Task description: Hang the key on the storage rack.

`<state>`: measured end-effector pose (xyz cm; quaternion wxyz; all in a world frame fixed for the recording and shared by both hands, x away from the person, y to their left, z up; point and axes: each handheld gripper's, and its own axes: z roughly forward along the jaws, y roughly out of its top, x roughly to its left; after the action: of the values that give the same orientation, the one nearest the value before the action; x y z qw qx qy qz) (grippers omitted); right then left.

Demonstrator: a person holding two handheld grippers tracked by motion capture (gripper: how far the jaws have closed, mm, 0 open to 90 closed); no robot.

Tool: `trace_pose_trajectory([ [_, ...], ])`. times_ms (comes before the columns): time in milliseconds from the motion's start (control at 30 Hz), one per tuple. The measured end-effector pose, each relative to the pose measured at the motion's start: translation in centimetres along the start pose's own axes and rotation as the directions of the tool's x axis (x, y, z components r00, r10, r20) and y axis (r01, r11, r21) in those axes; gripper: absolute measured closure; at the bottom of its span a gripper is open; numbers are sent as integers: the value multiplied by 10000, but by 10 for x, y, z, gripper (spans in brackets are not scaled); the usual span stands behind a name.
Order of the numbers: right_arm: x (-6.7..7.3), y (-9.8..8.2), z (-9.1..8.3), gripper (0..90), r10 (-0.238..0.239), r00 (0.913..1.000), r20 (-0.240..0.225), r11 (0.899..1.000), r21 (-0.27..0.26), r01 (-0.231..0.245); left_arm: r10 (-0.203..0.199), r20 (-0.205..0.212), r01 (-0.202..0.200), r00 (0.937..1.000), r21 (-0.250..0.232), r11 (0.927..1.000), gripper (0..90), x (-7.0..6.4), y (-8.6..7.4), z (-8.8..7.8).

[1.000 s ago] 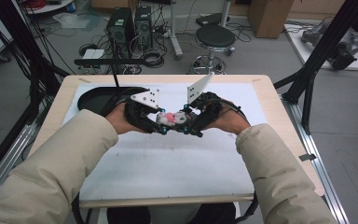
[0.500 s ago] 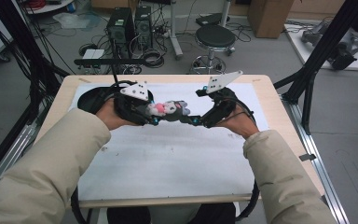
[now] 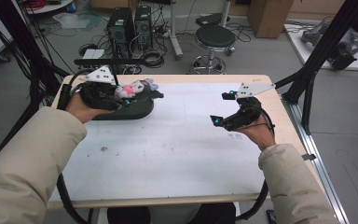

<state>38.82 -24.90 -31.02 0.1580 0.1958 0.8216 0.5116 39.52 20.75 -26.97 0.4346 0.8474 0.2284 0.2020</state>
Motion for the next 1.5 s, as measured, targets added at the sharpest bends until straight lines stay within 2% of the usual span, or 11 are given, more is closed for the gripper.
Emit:
trace_pose_trajectory([
  [167, -1, -12, -8, 5, 273, 9993, 256, 9995, -132, -270, -426, -704, 428, 9966, 8, 9991, 567, 10, -14, -15],
  [333, -2, -26, -16, 5, 436, 9968, 666, 9984, -377, -411, -810, -1420, 824, 9866, 42, 9966, 567, 18, -28, -28],
  [600, -3, -48, -29, 5, 934, 9895, 1100, 9915, -1010, -824, -1612, -2636, 1644, 9511, -101, 9863, 567, 34, -43, -47],
  [700, -3, -57, -34, 5, 1249, 9841, 1260, 9864, -1230, -1095, -1812, -2886, 1846, 9402, -157, 9827, 567, 37, -47, -50],
  [800, -2, -67, -37, 5, 1310, 9814, 1402, 9841, -1383, -1116, -1948, -3071, 1990, 9315, -178, 9798, 567, 40, -50, -51],
  [1067, 5, -89, -40, 5, 1718, 9695, 1750, 9708, -1973, -1364, -2394, -3621, 2453, 9009, -304, 9690, 567, 47, -55, -54],
  [1133, 5, -95, -41, 5, 1768, 9674, 1814, 9687, -2062, -1384, -2516, -3818, 2606, 8893, -290, 9650, 567, 49, -56, -55],
  [1200, 7, -102, -41, 5, 1931, 9630, 1879, 9634, -2224, -1498, -2496, -3924, 2611, 8853, -247, 9650, 567, 51, -56, -56],
  [1333, 11, -114, -41, 5, 2164, 9563, 1965, 9534, -2536, -1637, -2615, -4144, 2688, 8717, -419, 9623, 567, 54, -54, -58],
  [1367, 13, -119, -41, 5, 2239, 9509, 2139, 9512, -2605, -1654, -2635, -4189, 2693, 8690, -463, 9619, 567, 55, -54, -58],
  [1500, 15, -124, -40, 5, 2165, 9488, 2301, 9485, -2798, -1486, -2764, -4339, 2793, 8575, -585, 9584, 567, 58, -54, -57],
])
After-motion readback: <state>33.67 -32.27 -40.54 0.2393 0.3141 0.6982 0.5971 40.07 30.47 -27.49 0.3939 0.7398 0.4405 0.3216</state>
